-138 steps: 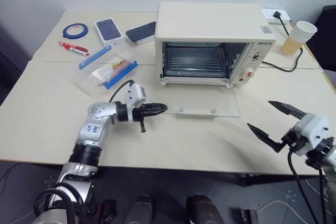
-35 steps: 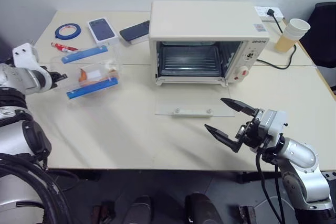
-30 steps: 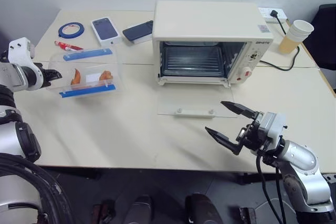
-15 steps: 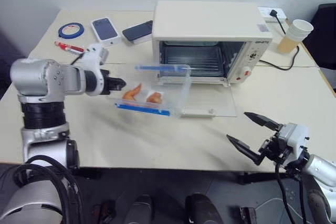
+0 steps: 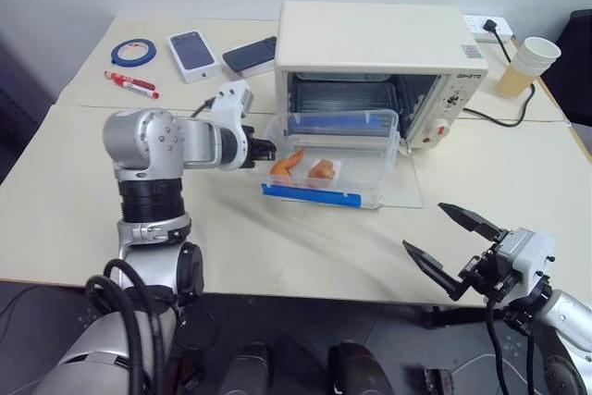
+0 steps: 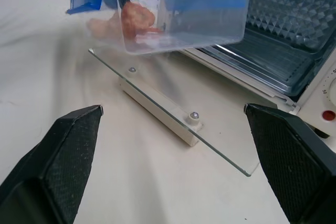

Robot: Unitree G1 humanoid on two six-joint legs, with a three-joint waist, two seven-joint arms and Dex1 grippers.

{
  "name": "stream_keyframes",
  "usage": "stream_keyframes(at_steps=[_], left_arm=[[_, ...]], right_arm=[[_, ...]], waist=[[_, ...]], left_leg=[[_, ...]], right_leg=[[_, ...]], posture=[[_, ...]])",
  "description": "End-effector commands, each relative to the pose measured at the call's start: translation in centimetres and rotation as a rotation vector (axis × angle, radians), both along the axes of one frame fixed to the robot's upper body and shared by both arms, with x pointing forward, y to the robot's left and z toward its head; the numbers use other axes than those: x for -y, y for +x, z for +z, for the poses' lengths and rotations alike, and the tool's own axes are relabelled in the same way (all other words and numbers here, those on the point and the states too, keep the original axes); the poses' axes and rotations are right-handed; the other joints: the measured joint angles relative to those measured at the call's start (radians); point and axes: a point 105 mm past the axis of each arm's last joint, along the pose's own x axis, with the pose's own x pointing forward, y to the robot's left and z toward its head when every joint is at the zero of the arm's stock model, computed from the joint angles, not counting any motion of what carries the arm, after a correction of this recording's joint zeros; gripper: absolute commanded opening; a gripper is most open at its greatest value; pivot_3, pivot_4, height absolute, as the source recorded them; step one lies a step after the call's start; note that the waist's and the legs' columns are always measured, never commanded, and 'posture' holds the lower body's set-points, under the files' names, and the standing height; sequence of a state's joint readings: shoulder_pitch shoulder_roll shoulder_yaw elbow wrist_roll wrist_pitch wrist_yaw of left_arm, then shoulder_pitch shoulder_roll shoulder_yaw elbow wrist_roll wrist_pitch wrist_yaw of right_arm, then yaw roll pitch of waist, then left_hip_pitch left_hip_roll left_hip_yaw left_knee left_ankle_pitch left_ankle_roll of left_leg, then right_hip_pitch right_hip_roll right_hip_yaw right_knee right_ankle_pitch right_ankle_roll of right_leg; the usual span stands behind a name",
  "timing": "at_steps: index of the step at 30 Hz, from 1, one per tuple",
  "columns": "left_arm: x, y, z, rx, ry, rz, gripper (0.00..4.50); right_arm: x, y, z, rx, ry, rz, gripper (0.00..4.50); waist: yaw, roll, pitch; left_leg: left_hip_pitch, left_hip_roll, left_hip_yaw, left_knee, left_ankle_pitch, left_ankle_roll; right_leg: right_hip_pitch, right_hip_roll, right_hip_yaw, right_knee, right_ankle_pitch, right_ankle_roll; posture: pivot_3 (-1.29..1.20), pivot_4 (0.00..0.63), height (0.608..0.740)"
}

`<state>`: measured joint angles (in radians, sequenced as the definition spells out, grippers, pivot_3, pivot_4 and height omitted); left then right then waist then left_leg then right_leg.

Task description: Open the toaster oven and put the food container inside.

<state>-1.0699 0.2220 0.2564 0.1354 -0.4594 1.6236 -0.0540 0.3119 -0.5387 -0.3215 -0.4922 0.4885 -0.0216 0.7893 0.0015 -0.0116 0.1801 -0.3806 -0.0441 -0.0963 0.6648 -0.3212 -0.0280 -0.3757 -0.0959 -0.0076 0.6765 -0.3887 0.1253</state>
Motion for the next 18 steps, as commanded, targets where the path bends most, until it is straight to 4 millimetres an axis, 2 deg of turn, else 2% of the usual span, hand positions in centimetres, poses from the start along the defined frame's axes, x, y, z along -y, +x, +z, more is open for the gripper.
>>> stream_keyframes(at_steps=[1,2,3,10,13,16,18], left_arm=[[0.8,0.2,1.7,0.056,-0.02,-0.008,0.3],[1.1,0.1,1.5,0.053,-0.016,-0.023,0.3],[1.4,0.0,1.5,0.054,-0.013,-0.028,0.86],[1.9,0.4,2.6,0.116,-0.027,-0.037,2.42],[1.8,0.6,4.5,0.203,-0.11,-0.067,3.18],[0.8,0.2,6.6,0.299,-0.211,-0.137,3.23],[-0.2,-0.6,7.2,0.331,-0.241,-0.226,3.23]], right_arm=[[-0.7,-0.7,1.0,0.054,0.003,0.004,4.5],[-0.8,-0.8,0.9,0.054,0.008,-0.001,4.5],[-0.9,-0.9,0.9,0.054,0.01,-0.003,4.5],[-0.7,-1.1,0.7,0.044,0.01,-0.017,4.5],[-0.1,-1.1,0.8,0.036,-0.007,-0.028,4.5],[0.6,-1.2,1.0,0.028,-0.033,-0.034,4.5],[0.9,-1.3,1.2,0.01,-0.028,-0.029,4.5]], waist=[[0.001,0.0,0.0],[0.0,0.0,0.0],[0.0,0.0,0.0],[-0.002,0.0,0.0],[0.0,0.0,0.0],[-0.003,0.0,0.0],[-0.007,0.0,0.0]], left_leg=[[0.0,0.0,0.0,0.0,0.0,0.0],[0.0,0.0,0.0,0.0,0.0,0.0],[0.0,0.0,0.0,0.0,0.0,0.0],[0.001,0.0,0.0,-0.001,0.0,0.0],[0.001,0.0,0.0,-0.001,0.0,0.0],[0.001,0.0,0.0,0.0,0.0,0.0],[0.001,0.001,0.001,-0.001,0.0,0.0]], right_leg=[[0.0,0.0,0.0,0.0,0.0,0.0],[0.0,0.0,0.0,0.0,0.0,0.0],[0.0,0.0,0.0,-0.001,0.0,0.0],[0.0,0.0,0.0,-0.002,0.0,0.0],[0.0,0.0,0.0,-0.002,0.0,0.0],[0.0,0.0,0.0,-0.002,0.0,0.0],[0.0,0.001,0.001,-0.002,0.0,0.0]], posture=[[0.0,0.15,0.74],[0.0,0.15,0.74],[0.0,0.15,0.74],[0.0,0.15,0.74],[0.0,0.15,0.74],[0.0,0.15,0.74],[0.0,0.15,0.74]])
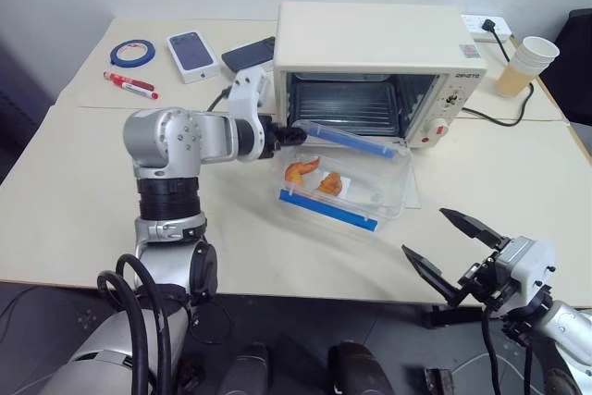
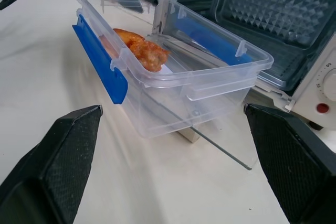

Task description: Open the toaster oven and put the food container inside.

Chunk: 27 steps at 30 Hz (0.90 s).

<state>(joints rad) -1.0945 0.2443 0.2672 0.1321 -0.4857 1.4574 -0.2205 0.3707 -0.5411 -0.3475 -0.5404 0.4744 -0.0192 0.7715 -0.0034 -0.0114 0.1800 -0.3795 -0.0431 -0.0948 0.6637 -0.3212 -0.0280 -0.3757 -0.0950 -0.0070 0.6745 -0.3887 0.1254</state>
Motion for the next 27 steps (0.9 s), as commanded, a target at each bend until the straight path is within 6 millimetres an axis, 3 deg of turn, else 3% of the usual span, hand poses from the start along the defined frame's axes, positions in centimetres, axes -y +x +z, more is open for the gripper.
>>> stream_keyframes(at_steps=[1,5,8,9,12,15,18,24,27], left_arm=[[-1.7,-1.5,3.5,0.169,-0.095,-0.158,3.23],[-4.2,-3.0,2.9,0.273,-0.028,-0.314,3.23],[-6.9,-4.0,0.6,0.356,0.089,-0.425,2.48],[-7.4,-4.5,-0.4,0.365,0.14,-0.475,2.11],[-8.3,-5.6,-2.9,0.411,0.219,-0.594,1.54],[-7.8,-6.5,-5.1,0.405,0.225,-0.657,0.74],[-5.7,-7.8,-7.1,0.432,0.241,-0.75,0.05],[-3.1,-6.0,-8.7,0.465,0.249,-0.648,0.0],[-1.6,-5.4,-8.1,0.507,0.21,-0.616,0.0]], right_arm=[[0.7,-0.5,1.3,0.01,0.006,0.005,4.5],[0.0,-1.3,1.2,-0.087,0.031,0.103,4.5],[-1.8,-1.9,0.2,-0.209,0.024,0.193,4.14],[-2.3,-2.0,-0.2,-0.24,0.018,0.215,3.87],[-4.1,-2.0,-1.1,-0.302,0.006,0.264,3.22],[-5.7,-1.3,-1.7,-0.316,0.0,0.282,2.38],[-6.7,0.3,-2.1,-0.293,-0.026,0.267,1.62],[-6.3,3.8,-1.4,-0.217,-0.06,0.182,0.05],[-6.1,4.9,-0.6,-0.193,-0.059,0.174,0.05]], waist=[[-0.003,0.0,0.0],[0.0,0.001,-0.001],[0.002,0.001,-0.001],[0.002,0.001,-0.001],[0.002,0.001,-0.001],[0.005,0.001,-0.001],[0.009,0.001,-0.001],[0.005,0.001,-0.001],[0.002,0.001,-0.001]], left_leg=[[0.001,0.001,0.001,-0.001,0.0,0.0],[0.004,0.001,0.003,-0.003,0.0,0.0],[0.004,0.001,0.002,-0.002,0.0,0.0],[0.004,0.001,0.002,-0.001,0.0,0.0],[0.004,0.002,0.001,-0.002,0.0,0.0],[0.004,0.002,-0.002,-0.001,0.0,0.0],[0.004,0.001,-0.005,-0.001,-0.001,0.001],[0.004,0.0,-0.005,0.0,-0.001,0.002],[0.004,0.0,-0.004,-0.001,-0.001,0.002]], right_leg=[[0.0,0.001,0.0,0.0,0.0,0.0],[0.001,0.0,0.002,-0.001,0.0,0.0],[0.003,0.0,0.002,-0.003,0.0,0.0],[0.003,0.0,0.002,-0.004,0.0,0.0],[0.004,0.0,0.002,-0.006,0.0,0.0],[0.007,-0.001,0.003,-0.01,0.0,0.0],[0.009,-0.001,0.004,-0.012,0.0,0.0],[0.009,-0.001,0.004,-0.011,0.0,0.0],[0.008,0.0,0.0,-0.01,0.0,0.0]], posture=[[0.0,0.15,0.74],[0.0,0.15,0.74],[0.0,0.15,0.74],[0.0,0.15,0.74],[0.0,0.15,0.74],[0.0,0.15,0.74],[0.0,0.15,0.74],[0.0,0.15,0.74],[0.0,0.15,0.74]])
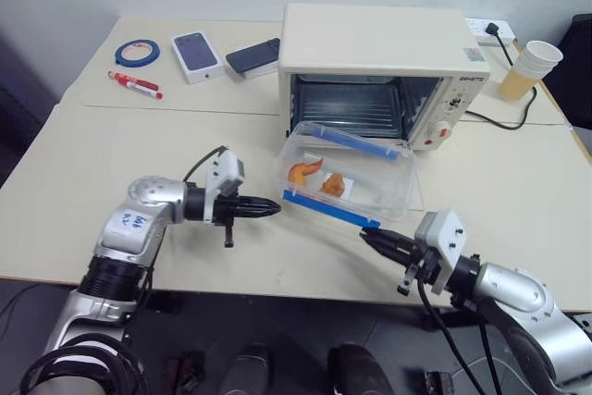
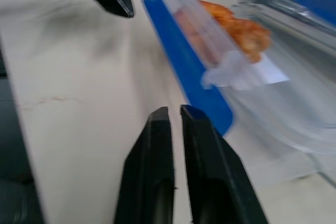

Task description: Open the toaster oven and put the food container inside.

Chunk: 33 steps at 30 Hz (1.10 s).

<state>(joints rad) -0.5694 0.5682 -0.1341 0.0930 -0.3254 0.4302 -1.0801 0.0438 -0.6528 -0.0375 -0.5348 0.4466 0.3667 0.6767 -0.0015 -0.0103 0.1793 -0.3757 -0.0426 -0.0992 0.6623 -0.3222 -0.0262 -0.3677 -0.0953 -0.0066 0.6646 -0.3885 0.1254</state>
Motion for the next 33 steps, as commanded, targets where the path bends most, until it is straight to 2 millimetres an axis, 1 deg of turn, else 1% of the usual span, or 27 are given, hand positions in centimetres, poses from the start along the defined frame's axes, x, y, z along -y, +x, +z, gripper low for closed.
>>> stream_keyframes(at_steps=[1,4,8,12,16,19,21,25,27,28,30,33], left_arm=[[1.7,1.2,1.9,0.087,-0.062,0.041,0.0],[2.6,2.3,2.3,0.107,-0.093,0.091,0.0],[4.0,4.0,3.2,0.13,-0.165,0.166,0.0],[4.7,5.0,3.4,0.158,-0.172,0.211,0.0],[5.3,5.5,3.9,0.172,-0.202,0.224,0.0],[5.4,5.2,3.7,0.169,-0.192,0.212,0.0],[5.1,4.8,3.4,0.159,-0.18,0.197,0.0],[3.8,4.1,2.6,0.143,-0.142,0.184,0.0],[3.4,3.7,2.4,0.13,-0.136,0.175,0.0],[3.4,3.5,2.3,0.125,-0.139,0.164,0.0],[3.6,3.1,2.2,0.125,-0.143,0.142,0.0],[3.9,2.9,2.1,0.132,-0.14,0.129,0.0]], right_arm=[[0.1,1.2,1.3,0.045,0.012,-0.011,0.05],[0.5,2.2,1.9,0.066,0.003,-0.026,0.05],[1.3,4.2,2.5,0.094,-0.032,-0.054,0.05],[1.8,6.0,3.0,0.127,-0.052,-0.07,0.05],[3.1,7.4,3.6,0.149,-0.107,-0.064,0.05],[3.7,6.9,3.9,0.127,-0.132,-0.026,0.05],[3.7,6.0,3.5,0.082,-0.155,0.031,0.05],[4.7,4.0,3.4,0.016,-0.164,0.065,0.05],[5.6,3.3,3.4,-0.001,-0.163,0.045,0.05],[6.5,3.2,3.2,0.0,-0.174,0.003,0.05],[7.9,3.5,3.0,0.006,-0.187,-0.075,0.05],[8.8,4.1,3.1,0.025,-0.188,-0.144,0.05]], waist=[[0.0,0.0,0.0],[0.0,0.0,0.0],[0.0,0.0,0.0],[-0.001,0.0,0.0],[-0.002,0.0,0.0],[0.001,0.0,0.0],[0.003,0.0,0.0],[0.002,0.0,0.0],[0.002,0.0,0.0],[0.002,0.0,0.0],[0.002,0.0,0.0],[0.001,0.0,0.0]], left_leg=[[0.0,0.0,0.0,0.0,0.0,0.0],[0.0,0.0,0.001,0.002,0.0,0.0],[0.0,-0.001,0.001,0.001,0.0,0.0],[0.0,-0.001,0.001,0.002,0.0,0.0],[0.0,-0.001,0.003,0.002,0.0,0.0],[-0.001,-0.001,0.003,0.002,0.0,0.0],[-0.001,-0.001,0.002,0.003,0.0,0.0],[-0.001,-0.001,0.002,0.002,0.0,0.0],[-0.001,0.0,0.002,0.002,0.0,0.0],[-0.001,0.0,0.002,0.001,0.0,0.0],[-0.001,-0.001,0.002,0.001,0.0,0.0],[-0.001,-0.001,0.003,0.002,0.0,0.0]], right_leg=[[0.0,0.0,-0.001,0.0,0.0,0.0],[0.0,0.0,-0.003,0.001,0.0,0.0],[0.0,0.0,-0.004,0.002,0.0,0.0],[-0.001,0.0,-0.004,0.003,0.0,0.0],[-0.002,-0.001,-0.003,0.004,0.0,0.0],[-0.002,-0.001,-0.003,0.004,0.0,0.0],[-0.002,-0.001,-0.004,0.004,0.0,0.0],[-0.002,-0.001,-0.004,0.004,0.0,0.0],[-0.002,-0.001,-0.004,0.005,0.0,0.0],[-0.002,-0.001,-0.004,0.005,0.0,0.0],[-0.002,-0.001,-0.004,0.004,0.0,0.0],[-0.002,-0.001,-0.004,0.003,0.0,0.0]], posture=[[0.0,0.15,0.74],[0.0,0.15,0.74],[0.0,0.15,0.74],[0.0,0.15,0.74],[0.0,0.15,0.74],[0.0,0.15,0.74],[0.0,0.15,0.74],[0.0,0.15,0.74],[0.0,0.15,0.74],[0.0,0.15,0.74],[0.0,0.15,0.74],[0.0,0.15,0.74]])
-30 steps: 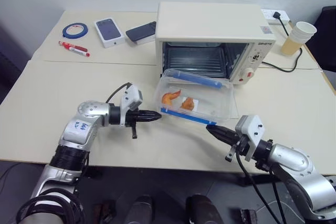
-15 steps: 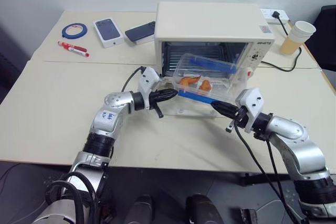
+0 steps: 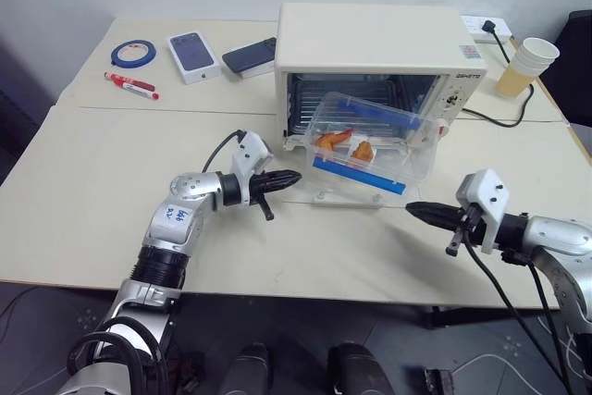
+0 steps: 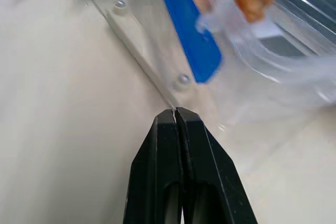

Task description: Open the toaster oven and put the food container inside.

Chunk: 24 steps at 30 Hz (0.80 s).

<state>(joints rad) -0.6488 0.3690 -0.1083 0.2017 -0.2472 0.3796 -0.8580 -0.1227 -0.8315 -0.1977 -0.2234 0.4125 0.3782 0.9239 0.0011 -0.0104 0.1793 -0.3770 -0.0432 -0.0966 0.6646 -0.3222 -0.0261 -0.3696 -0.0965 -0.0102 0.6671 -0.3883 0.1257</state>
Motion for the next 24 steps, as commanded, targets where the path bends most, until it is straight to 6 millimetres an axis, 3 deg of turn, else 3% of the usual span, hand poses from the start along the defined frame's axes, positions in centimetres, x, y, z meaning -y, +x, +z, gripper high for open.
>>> stream_keyframes(at_steps=[1,6,18,24], left_arm=[[0.8,-0.6,1.3,0.057,-0.015,-0.047,0.0],[1.5,-1.6,1.5,0.044,-0.017,-0.124,0.0],[0.3,-2.2,1.7,0.033,-0.001,-0.113,0.0],[0.3,-2.3,1.5,0.034,-0.002,-0.101,0.0]], right_arm=[[1.8,1.0,1.6,0.089,-0.025,-0.105,0.05],[3.0,2.6,2.3,0.131,-0.054,-0.198,0.05],[-1.0,7.7,3.5,0.224,-0.041,-0.127,0.05],[-0.5,9.0,3.7,0.231,-0.061,-0.129,0.05]], waist=[[-0.002,0.0,0.0],[-0.003,0.0,0.0],[-0.007,0.0,0.0],[-0.004,0.0,0.0]], left_leg=[[0.0,0.0,0.0,0.0,0.0,0.0],[0.0,0.0,0.0,0.0,0.0,0.0],[0.0,0.001,0.001,-0.001,0.0,0.0],[-0.001,0.0,0.001,0.0,0.0,0.0]], right_leg=[[0.0,0.0,0.0,0.0,0.0,0.0],[0.0,0.0,0.0,0.0,0.0,0.0],[-0.003,0.0,0.001,0.0,0.0,0.0],[-0.003,0.0,0.001,0.0,0.0,0.0]], posture=[[0.0,0.15,0.74],[0.0,0.15,0.74],[0.0,0.15,0.74],[0.0,0.15,0.74]])
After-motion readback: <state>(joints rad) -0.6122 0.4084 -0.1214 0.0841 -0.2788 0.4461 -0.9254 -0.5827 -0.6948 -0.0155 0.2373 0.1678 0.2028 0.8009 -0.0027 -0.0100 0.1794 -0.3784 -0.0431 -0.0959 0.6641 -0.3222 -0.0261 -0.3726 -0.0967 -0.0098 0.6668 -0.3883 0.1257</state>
